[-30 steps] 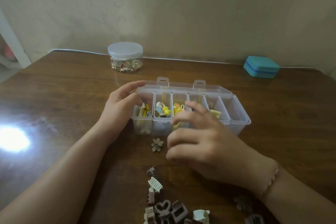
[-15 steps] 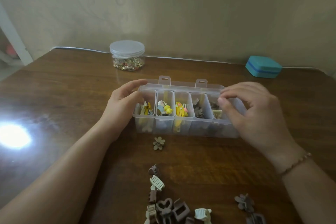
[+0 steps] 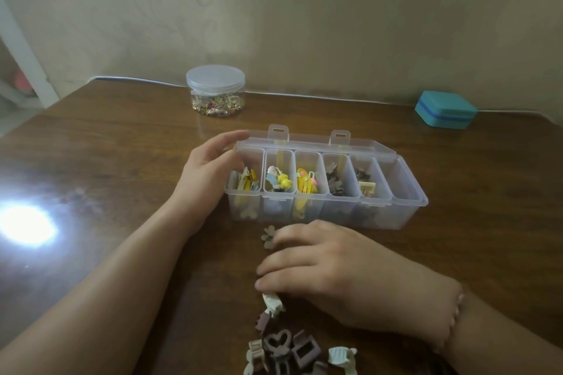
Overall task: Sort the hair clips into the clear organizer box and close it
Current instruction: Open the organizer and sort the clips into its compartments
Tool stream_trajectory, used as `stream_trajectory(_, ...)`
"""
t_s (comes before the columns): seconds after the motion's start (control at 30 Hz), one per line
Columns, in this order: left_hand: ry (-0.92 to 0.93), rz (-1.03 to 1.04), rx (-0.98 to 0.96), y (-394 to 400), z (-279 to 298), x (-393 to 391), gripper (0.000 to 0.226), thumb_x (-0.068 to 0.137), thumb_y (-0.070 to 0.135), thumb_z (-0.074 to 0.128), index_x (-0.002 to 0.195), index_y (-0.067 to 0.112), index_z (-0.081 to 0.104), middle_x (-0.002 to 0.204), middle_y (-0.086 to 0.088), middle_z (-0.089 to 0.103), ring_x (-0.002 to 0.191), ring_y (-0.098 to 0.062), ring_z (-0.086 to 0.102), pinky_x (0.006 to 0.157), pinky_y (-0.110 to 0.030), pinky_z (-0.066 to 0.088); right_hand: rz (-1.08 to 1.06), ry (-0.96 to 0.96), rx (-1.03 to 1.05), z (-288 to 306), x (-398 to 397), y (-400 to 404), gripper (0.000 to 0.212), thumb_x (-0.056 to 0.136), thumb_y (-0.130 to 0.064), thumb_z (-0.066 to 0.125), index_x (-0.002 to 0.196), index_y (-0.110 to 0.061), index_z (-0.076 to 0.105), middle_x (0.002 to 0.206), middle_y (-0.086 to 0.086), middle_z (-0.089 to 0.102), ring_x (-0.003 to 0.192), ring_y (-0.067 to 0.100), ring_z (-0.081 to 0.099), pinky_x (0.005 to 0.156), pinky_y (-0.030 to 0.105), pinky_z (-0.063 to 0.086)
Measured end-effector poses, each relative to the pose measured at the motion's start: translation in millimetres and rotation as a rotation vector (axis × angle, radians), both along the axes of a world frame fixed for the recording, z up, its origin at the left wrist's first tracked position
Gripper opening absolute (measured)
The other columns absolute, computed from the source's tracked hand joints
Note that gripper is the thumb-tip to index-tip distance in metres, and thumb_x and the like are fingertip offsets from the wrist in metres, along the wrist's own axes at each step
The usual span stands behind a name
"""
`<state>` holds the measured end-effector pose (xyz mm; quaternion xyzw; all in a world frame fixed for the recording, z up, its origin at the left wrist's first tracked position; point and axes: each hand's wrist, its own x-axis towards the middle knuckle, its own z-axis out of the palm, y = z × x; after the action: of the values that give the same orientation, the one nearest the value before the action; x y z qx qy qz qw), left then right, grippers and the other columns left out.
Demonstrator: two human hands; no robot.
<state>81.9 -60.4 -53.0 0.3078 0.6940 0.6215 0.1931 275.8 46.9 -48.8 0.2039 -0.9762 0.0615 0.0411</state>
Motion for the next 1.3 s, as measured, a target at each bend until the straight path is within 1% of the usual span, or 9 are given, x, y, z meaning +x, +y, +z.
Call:
stream_trajectory(0.23,-0.019,-0.009,-0.01,-0.7,1.3,0.1,0.064,0.065,0.021,0.05,0.127,0.026,0.065,0.084,0.034,0.07,0.083,0.025,0.058,0.085,-0.024,0.042,-0.101,0.279,-0.086,17.5,13.2,19.6,0.016,0.09,-0.022,0.067,0.104,-0.017,0.073,0.102,-0.005,0.069,0.103,0.014,0.057,0.089,0.034,0.048)
stream_trajectory(0.4,-0.026,-0.014,-0.011,-1.0,1.0,-1.1,0.062,0.067,0.02,0.051,0.127,0.026,0.064,0.083,0.033,0.07,0.082,0.023,0.059,0.087,-0.027,0.044,-0.603,0.569,-0.289,50.0,42.0,63.8,0.011,0.088,-0.03,0.063,0.098,-0.026,0.064,0.094,-0.008,0.064,0.092,0.004,0.057,0.081,0.024,0.048)
stream_trajectory(0.57,-0.002,0.017,-0.006,0.6,-1.4,-1.9,0.049,0.087,-0.001,0.048,0.129,0.02,0.063,0.078,0.036,0.068,0.081,0.024,0.059,0.08,-0.021,0.042,-0.845,0.16,-0.145,48.0,48.3,86.3,0.01,0.081,-0.056,0.052,0.076,-0.048,0.055,0.096,-0.015,0.057,0.094,0.003,0.052,0.074,0.025,0.04)
stream_trajectory(0.67,0.004,0.037,-0.018,2.1,-2.8,-2.3,0.05,0.088,-0.004,0.046,0.129,0.019,0.063,0.075,0.034,0.069,0.079,0.024,0.059,0.082,-0.021,0.041,-0.823,0.244,-0.093,45.3,45.8,83.6,0.035,0.088,-0.066,0.039,0.081,-0.042,0.064,0.098,-0.007,0.063,0.101,0.013,0.053,0.088,0.04,0.04)
stream_trajectory(0.8,0.01,0.04,-0.02,2.1,-3.8,-2.9,0.049,0.088,-0.003,0.047,0.129,0.019,0.063,0.074,0.035,0.069,0.079,0.025,0.058,0.082,-0.02,0.04,-0.504,0.489,-0.181,45.8,35.3,49.7,0.027,0.09,-0.039,0.055,0.097,-0.017,0.07,0.098,-0.002,0.068,0.097,0.017,0.061,0.083,0.044,0.05)
stream_trajectory(0.9,0.005,0.022,-0.018,1.0,-2.4,-2.6,0.048,0.086,0.004,0.052,0.129,0.021,0.063,0.077,0.036,0.068,0.08,0.025,0.058,0.082,-0.021,0.041,-0.246,0.218,-0.14,35.3,23.7,18.2,0.028,0.094,-0.037,0.055,0.117,-0.025,0.064,0.129,-0.008,0.059,0.11,0.007,0.06,0.083,0.031,0.055)
stream_trajectory(1.07,0.016,0.007,-0.021,0.4,-1.2,-1.1,0.054,0.077,0.015,0.054,0.129,0.021,0.063,0.077,0.038,0.068,0.079,0.028,0.055,0.08,-0.019,0.039,-0.213,-0.134,0.122,17.2,1.1,4.6,0.05,0.098,-0.056,0.034,0.145,-0.045,0.023,0.159,-0.019,0.013,0.119,0.008,0.052,0.083,0.037,0.053)
stream_trajectory(1.17,0.005,0.002,-0.017,0.3,-0.4,-0.3,0.063,0.066,0.022,0.05,0.127,0.023,0.064,0.079,0.037,0.068,0.081,0.028,0.055,0.081,-0.019,0.039,-0.198,-0.086,0.086,12.4,-0.5,9.1,0.043,0.098,-0.053,0.037,0.14,-0.045,0.031,0.151,-0.018,0.026,0.118,0.008,0.051,0.084,0.035,0.052)
stream_trajectory(1.3,0.0,0.001,-0.017,0.0,-1.8,-1.8,0.062,0.066,0.023,0.051,0.127,0.025,0.065,0.082,0.037,0.069,0.086,0.024,0.057,0.085,-0.022,0.041,-0.136,-0.001,0.056,20.1,7.9,16.3,0.021,0.095,-0.038,0.05,0.114,-0.036,0.057,0.111,-0.016,0.06,0.094,0.003,0.059,0.07,0.029,0.056)
